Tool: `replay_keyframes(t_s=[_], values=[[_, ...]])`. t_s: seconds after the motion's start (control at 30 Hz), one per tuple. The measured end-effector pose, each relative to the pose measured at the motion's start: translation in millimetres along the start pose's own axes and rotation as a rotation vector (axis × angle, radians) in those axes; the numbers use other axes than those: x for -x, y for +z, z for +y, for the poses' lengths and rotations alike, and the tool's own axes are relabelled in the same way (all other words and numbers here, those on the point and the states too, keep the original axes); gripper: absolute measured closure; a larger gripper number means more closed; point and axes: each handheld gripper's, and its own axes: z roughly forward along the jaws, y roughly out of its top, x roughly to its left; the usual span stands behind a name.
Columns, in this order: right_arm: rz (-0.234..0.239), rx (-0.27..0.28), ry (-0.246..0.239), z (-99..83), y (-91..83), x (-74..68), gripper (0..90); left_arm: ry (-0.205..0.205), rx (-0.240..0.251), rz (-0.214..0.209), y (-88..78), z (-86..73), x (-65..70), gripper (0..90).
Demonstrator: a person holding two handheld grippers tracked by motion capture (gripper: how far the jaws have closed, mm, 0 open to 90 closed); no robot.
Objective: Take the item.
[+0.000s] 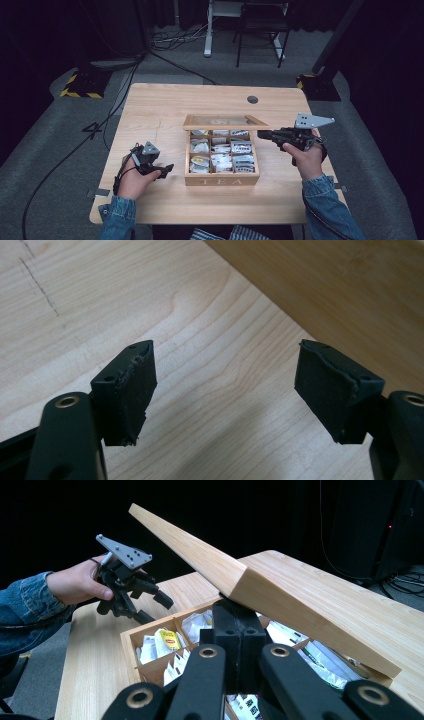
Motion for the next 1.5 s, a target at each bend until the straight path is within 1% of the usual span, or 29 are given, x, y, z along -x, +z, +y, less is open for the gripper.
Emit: replay_keyframes(t_s=[0.07, 0.1, 0.13, 0.17, 0.2, 0.23, 0.27, 0.3, 0.33, 0.37, 0.43, 0.53, 0.6, 0.67, 0.7, 0.73, 0.77, 0.83, 0.9, 0.93, 0.97, 1.03, 1.13, 1.17, 1.27, 1.4, 1.43, 1.47, 1.5], values=[[0.000, 0.000, 0.000, 0.0, 0.0, 0.0, 90.0, 0.013, 0.016, -0.004, -4.6, 3.6, 1.6, 25.9], [0.000, 0.001, 0.000, 0.0, 0.0, 0.2, 90.0, 0.012, 0.032, -0.008, -7.3, 6.0, 4.0, 26.2], [0.000, 0.001, 0.000, 0.0, 0.0, 0.2, 90.0, 0.012, 0.032, -0.008, -7.3, 6.0, 4.0, 26.5], [-0.001, -0.002, 0.004, -0.4, 0.2, 0.7, 90.0, 0.016, 0.054, -0.024, -11.2, 9.6, 6.7, 26.9], [-0.002, -0.001, 0.006, -0.5, 0.2, 0.7, 90.0, 0.029, 0.066, -0.029, -13.6, 11.9, 7.4, 27.3], [-0.003, -0.001, 0.007, -0.4, 0.2, 0.6, 90.0, 0.028, 0.074, -0.044, -15.8, 13.8, 8.8, 27.7], [-0.004, -0.003, 0.005, -0.4, 0.2, 0.4, 90.0, 0.037, 0.094, -0.056, -17.6, 15.7, 9.4, 27.8], [-0.004, -0.003, 0.005, -0.4, 0.2, 0.4, 90.0, 0.037, 0.094, -0.056, -17.6, 15.7, 9.4, 28.0], [-0.007, -0.004, 0.004, -0.5, 0.1, 0.2, 90.0, 0.054, 0.134, -0.088, -21.6, 18.9, 10.4, 28.1], [-0.007, -0.004, 0.004, -0.5, 0.1, 0.2, 90.0, 0.054, 0.134, -0.088, -21.6, 18.9, 10.4, 28.3], [-0.010, -0.001, 0.006, -0.1, 0.3, 0.0, 90.0, 0.069, 0.194, -0.146, -27.4, 21.4, 13.0, 28.7], [-0.012, -0.003, 0.007, 0.1, 0.5, -0.4, 90.0, 0.079, 0.210, -0.160, -31.5, 23.3, 16.0, 28.8], [-0.011, -0.004, 0.003, 0.2, 1.8, -1.4, 90.0, 0.108, 0.232, -0.176, -36.9, 27.9, 21.2, 28.9], [-0.010, -0.005, 0.003, -0.3, 2.0, -1.8, 90.0, 0.116, 0.257, -0.220, -38.6, 30.9, 25.2, 28.9], [-0.010, -0.005, 0.006, -0.6, 1.9, -1.9, 90.0, 0.117, 0.268, -0.248, -39.1, 32.2, 26.9, 28.9], [-0.010, -0.005, 0.006, -0.6, 1.9, -1.9, 90.0, 0.117, 0.268, -0.248, -39.1, 32.2, 26.9, 28.9], [-0.011, -0.007, 0.009, -1.3, 1.8, -2.6, 90.0, 0.118, 0.291, -0.293, -39.5, 34.8, 30.2, 29.0], [-0.012, -0.009, 0.007, -1.5, 1.9, -3.5, 90.0, 0.119, 0.306, -0.326, -39.4, 37.0, 33.7, 29.2], [-0.010, -0.008, 0.007, -1.4, 2.2, -4.2, 90.0, 0.130, 0.319, -0.351, -39.0, 39.1, 36.5, 29.3], [-0.009, -0.007, 0.007, -1.3, 2.2, -4.4, 90.0, 0.136, 0.321, -0.362, -38.8, 40.2, 37.7, 29.5], [-0.010, -0.008, 0.007, -1.3, 2.1, -4.5, 90.0, 0.145, 0.321, -0.363, -38.6, 41.4, 38.9, 29.7], [-0.010, -0.007, 0.008, -1.4, 2.0, -4.6, 90.0, 0.149, 0.319, -0.364, -38.1, 42.6, 40.9, 29.9], [-0.010, -0.006, 0.011, -2.4, 1.2, -5.1, 90.0, 0.173, 0.302, -0.352, -34.3, 47.0, 46.3, 30.6], [-0.010, -0.008, 0.011, -2.5, 1.0, -5.2, 90.0, 0.173, 0.302, -0.352, -34.3, 47.0, 46.3, 30.6], [-0.010, -0.008, 0.013, -3.2, 1.0, -5.7, 90.0, 0.189, 0.278, -0.359, -26.7, 51.2, 55.5, 30.8], [-0.008, -0.010, 0.009, -2.6, 1.8, -5.6, 90.0, 0.206, 0.269, -0.378, -19.9, 56.5, 68.4, 31.3], [-0.008, -0.010, 0.009, -2.6, 1.8, -5.6, 90.0, 0.206, 0.269, -0.378, -19.9, 56.5, 68.4, 31.4], [-0.006, -0.010, 0.010, -2.1, 1.9, -5.2, 90.0, 0.228, 0.263, -0.375, -17.6, 59.7, 75.9, 31.4], [-0.006, -0.008, 0.008, -2.0, 2.0, -5.0, 90.0, 0.237, 0.261, -0.374, -16.6, 61.2, 79.7, 31.4]])
